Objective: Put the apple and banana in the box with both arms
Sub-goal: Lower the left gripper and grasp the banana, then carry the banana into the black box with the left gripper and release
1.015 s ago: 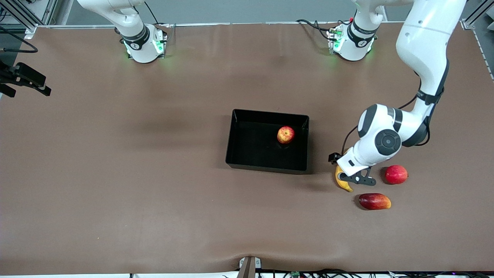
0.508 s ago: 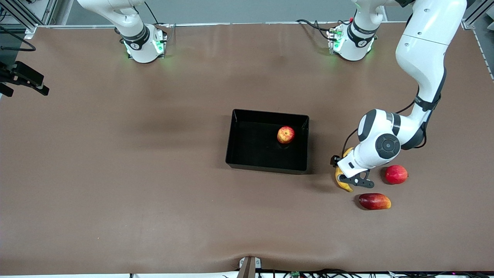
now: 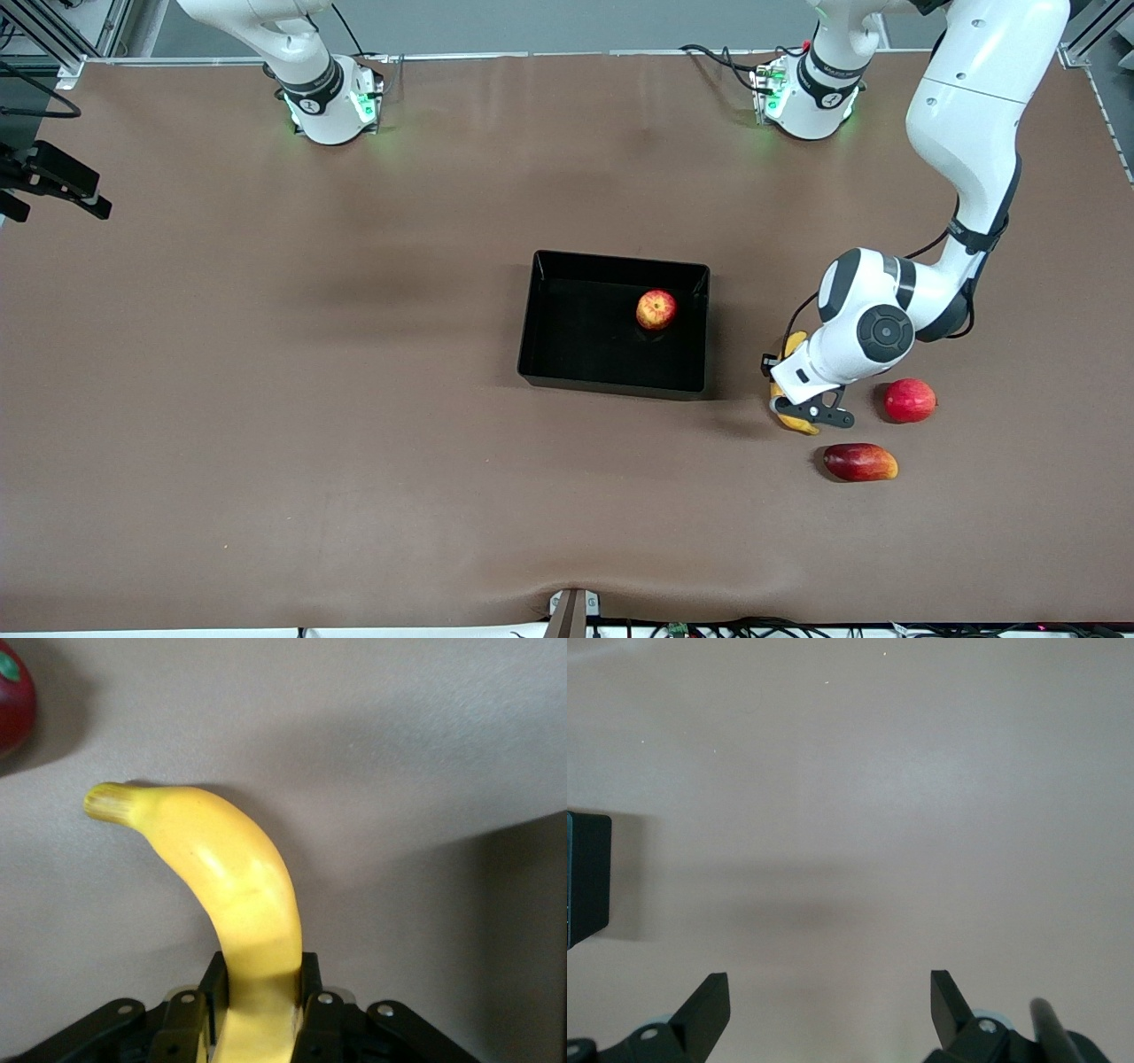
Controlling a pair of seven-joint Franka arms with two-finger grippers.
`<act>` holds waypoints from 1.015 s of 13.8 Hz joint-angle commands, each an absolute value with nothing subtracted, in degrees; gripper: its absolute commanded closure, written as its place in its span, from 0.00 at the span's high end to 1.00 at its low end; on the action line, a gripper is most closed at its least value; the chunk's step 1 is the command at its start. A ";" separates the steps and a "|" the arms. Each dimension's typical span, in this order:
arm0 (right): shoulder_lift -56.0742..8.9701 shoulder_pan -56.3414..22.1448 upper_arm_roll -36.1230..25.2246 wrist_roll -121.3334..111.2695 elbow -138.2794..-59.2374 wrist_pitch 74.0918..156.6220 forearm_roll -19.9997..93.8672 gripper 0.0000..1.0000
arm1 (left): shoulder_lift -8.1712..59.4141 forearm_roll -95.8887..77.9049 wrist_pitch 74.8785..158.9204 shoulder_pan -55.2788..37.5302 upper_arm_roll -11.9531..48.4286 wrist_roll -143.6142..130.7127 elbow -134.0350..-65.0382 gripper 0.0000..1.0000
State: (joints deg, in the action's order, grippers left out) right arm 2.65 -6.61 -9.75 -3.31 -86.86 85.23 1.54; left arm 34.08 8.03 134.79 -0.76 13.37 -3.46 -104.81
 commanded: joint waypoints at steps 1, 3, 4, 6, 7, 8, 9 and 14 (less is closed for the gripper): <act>2.72 -5.62 -9.05 -2.99 -86.31 84.73 0.62 1.00 | 27.44 8.88 129.40 -1.31 13.62 -2.90 -104.95 0.00; 2.72 -5.80 -9.05 -2.99 -86.31 84.73 0.53 1.00 | 24.62 9.05 124.04 -2.02 14.76 -1.24 -102.58 0.00; 2.64 -5.63 -9.05 -2.99 -86.31 84.73 0.61 1.00 | 23.74 9.05 121.66 -1.93 16.42 -1.23 -101.18 0.00; 2.64 -5.54 -9.14 -2.99 -86.31 84.64 0.62 1.00 | 23.81 8.96 117.53 -2.37 19.41 -1.49 -96.88 0.00; 2.64 -5.54 -9.05 -2.99 -86.31 84.55 0.62 1.00 | 24.17 8.96 115.68 -3.33 20.55 -2.19 -95.03 0.00; 2.64 -5.54 -9.05 -2.99 -86.31 84.55 0.62 1.00 | 24.43 8.62 114.97 -5.25 20.91 -3.15 -93.62 0.00; 2.64 -5.54 -9.05 -2.99 -86.31 84.55 0.62 1.00 | 24.96 8.27 114.87 -7.62 20.92 -5.69 -93.08 0.00; 2.55 -5.54 -9.14 -2.90 -86.31 84.55 0.62 1.00 | 32.85 8.79 114.96 -20.01 20.57 -27.91 -84.14 0.00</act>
State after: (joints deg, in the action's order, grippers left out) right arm 2.63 -6.53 -9.84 -3.30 -86.86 85.22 1.40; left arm 27.55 8.01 116.29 -15.32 21.12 -21.16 -90.92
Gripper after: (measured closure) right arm 0.000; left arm 0.643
